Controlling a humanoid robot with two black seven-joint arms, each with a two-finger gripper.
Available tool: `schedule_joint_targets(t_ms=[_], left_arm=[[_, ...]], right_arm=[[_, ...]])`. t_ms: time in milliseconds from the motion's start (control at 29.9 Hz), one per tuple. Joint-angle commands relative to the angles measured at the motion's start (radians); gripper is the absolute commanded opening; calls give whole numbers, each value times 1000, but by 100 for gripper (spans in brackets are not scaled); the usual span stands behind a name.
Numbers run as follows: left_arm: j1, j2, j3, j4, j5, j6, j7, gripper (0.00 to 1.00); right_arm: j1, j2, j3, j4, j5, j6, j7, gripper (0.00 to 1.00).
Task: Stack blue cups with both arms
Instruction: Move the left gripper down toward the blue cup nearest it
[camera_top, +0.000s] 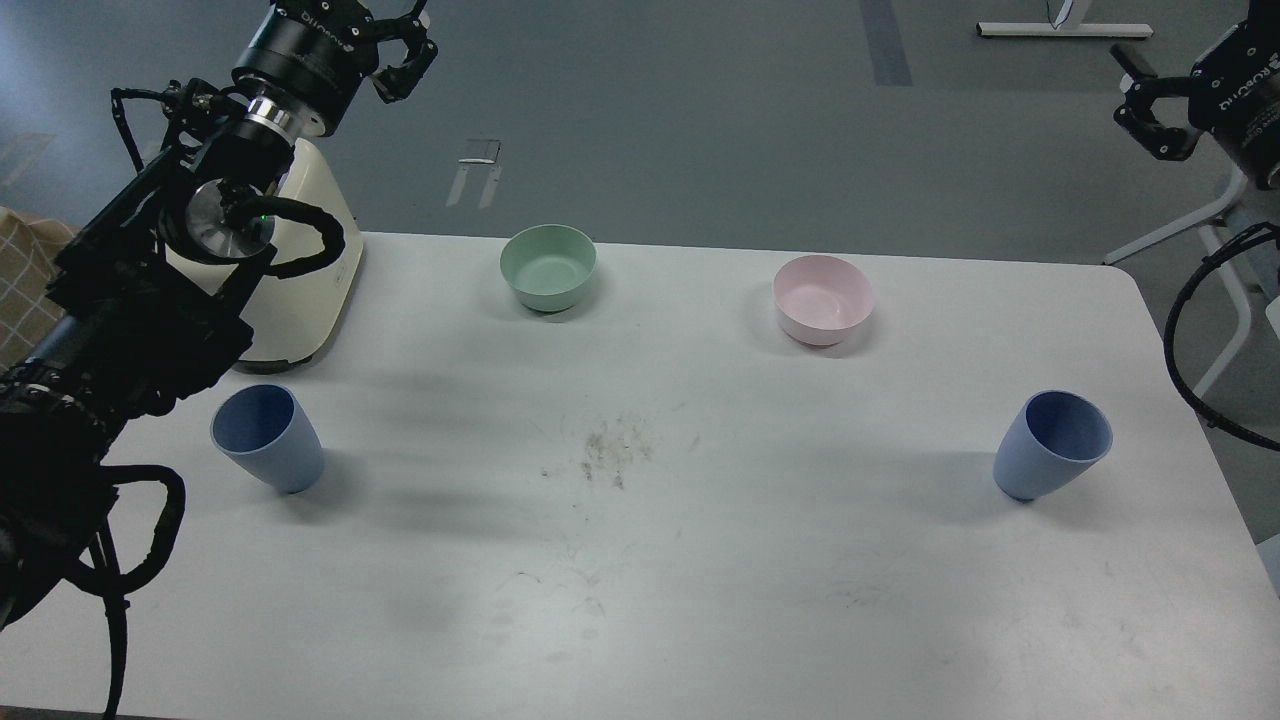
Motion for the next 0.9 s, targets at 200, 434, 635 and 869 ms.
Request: schedule_joint_targets(t_ms=[200, 434, 635, 869], left_arm=[[-1, -3, 0, -3, 25, 0, -2, 98], [-9, 0, -17, 0, 11, 0, -5, 98], [11, -2, -20, -5, 8, 0, -41, 98], [40, 90, 2, -87, 122, 0, -114, 96]], right_arm=[[8, 1, 7, 1, 4, 0, 1, 100], [9, 2, 75, 3, 6, 0, 1, 100], [11, 9, 89, 7, 7, 0, 7, 100], [-17, 2, 159, 7, 7, 0, 53, 100]])
